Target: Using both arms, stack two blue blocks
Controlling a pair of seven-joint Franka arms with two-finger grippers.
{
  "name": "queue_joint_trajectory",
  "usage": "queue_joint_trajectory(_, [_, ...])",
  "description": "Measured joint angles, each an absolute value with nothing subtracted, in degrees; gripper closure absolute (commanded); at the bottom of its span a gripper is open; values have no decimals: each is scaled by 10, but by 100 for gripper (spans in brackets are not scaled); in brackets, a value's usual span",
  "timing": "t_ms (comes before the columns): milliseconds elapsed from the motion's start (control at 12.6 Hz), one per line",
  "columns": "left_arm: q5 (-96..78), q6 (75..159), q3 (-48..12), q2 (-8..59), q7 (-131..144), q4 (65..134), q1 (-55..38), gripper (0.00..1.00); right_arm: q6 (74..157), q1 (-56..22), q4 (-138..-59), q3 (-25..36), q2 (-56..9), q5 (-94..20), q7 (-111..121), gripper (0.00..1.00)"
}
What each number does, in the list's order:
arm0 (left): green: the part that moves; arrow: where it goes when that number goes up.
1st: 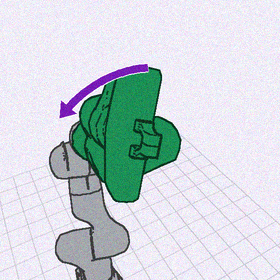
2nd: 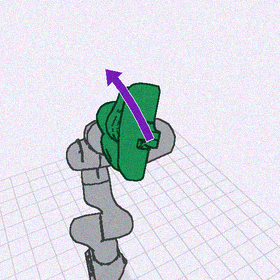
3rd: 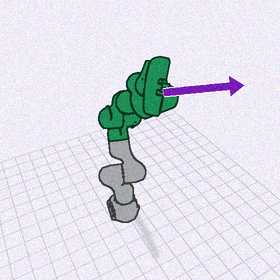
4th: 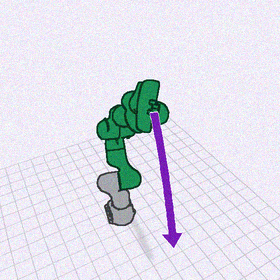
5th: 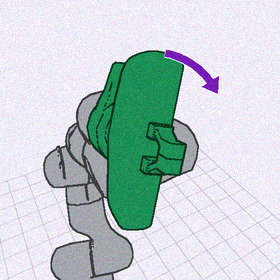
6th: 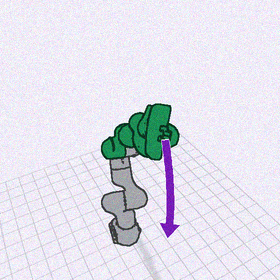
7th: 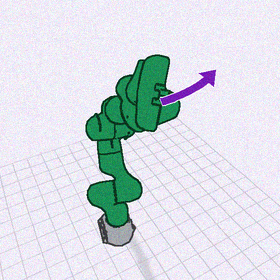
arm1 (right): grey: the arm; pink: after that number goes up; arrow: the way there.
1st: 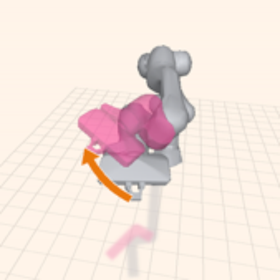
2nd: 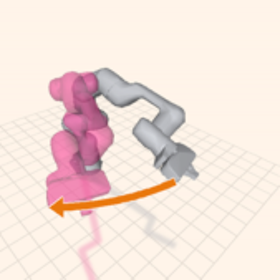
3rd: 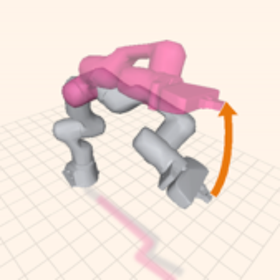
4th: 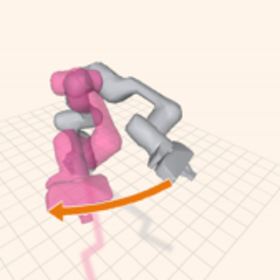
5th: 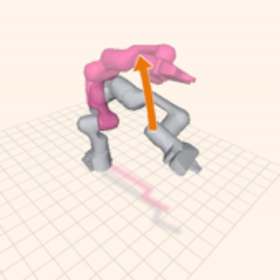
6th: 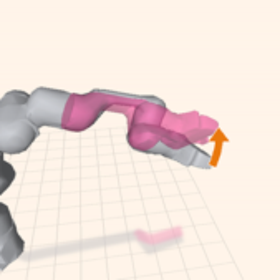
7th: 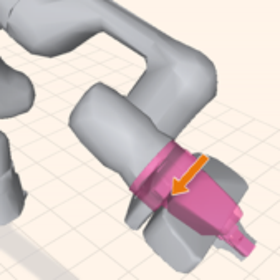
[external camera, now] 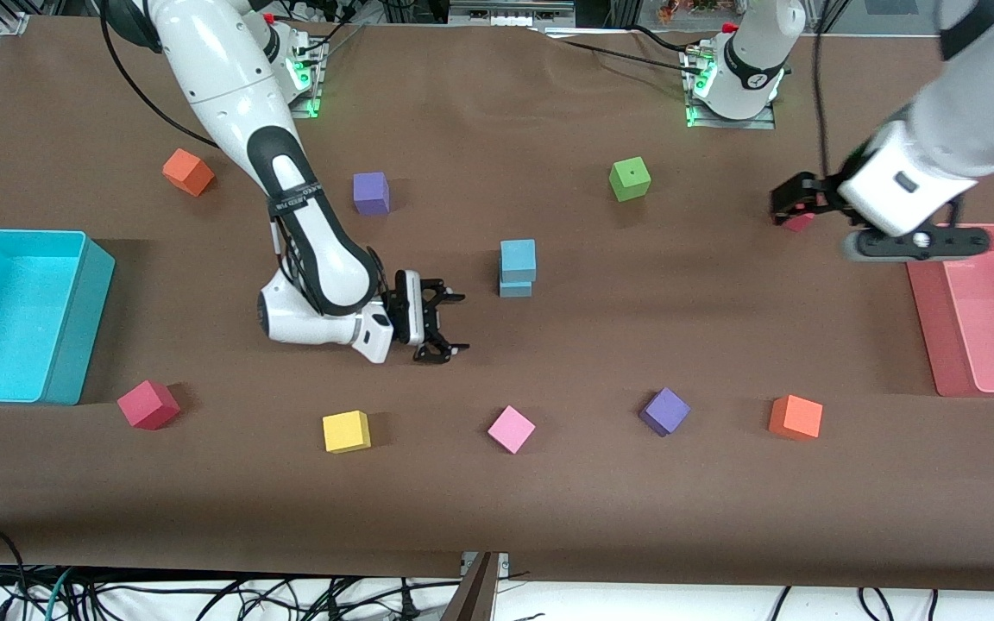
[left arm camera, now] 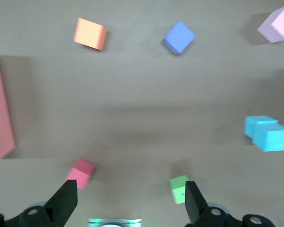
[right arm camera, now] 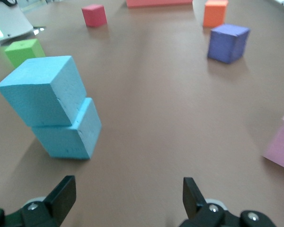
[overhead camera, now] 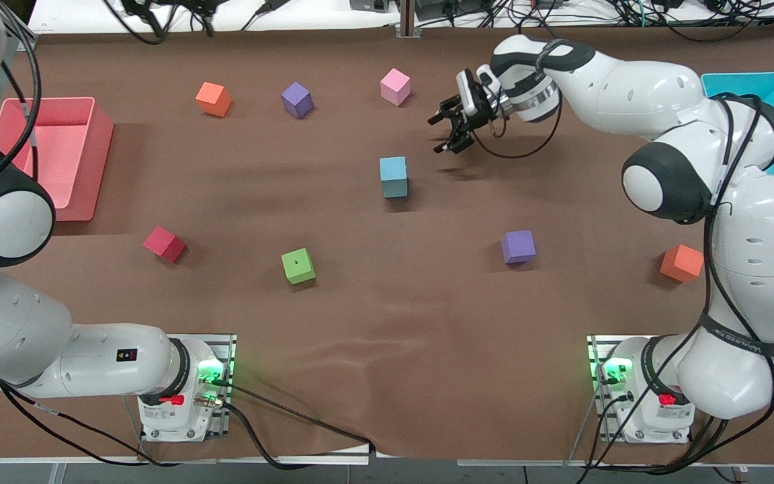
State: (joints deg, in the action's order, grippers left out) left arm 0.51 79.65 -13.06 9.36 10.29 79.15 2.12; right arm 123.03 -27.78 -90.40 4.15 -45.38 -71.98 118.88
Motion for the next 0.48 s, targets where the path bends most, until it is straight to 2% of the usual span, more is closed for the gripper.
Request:
queue_joint_trajectory(238, [5, 834, -34, 58, 38, 847, -22, 0, 1185, -275, -842, 89, -450, -624, 1050, 0])
queue_joint_trajectory(477, [5, 896, -13, 7, 32, 938, -33, 0, 1170, -272, -780, 111, -448, -525, 865, 0])
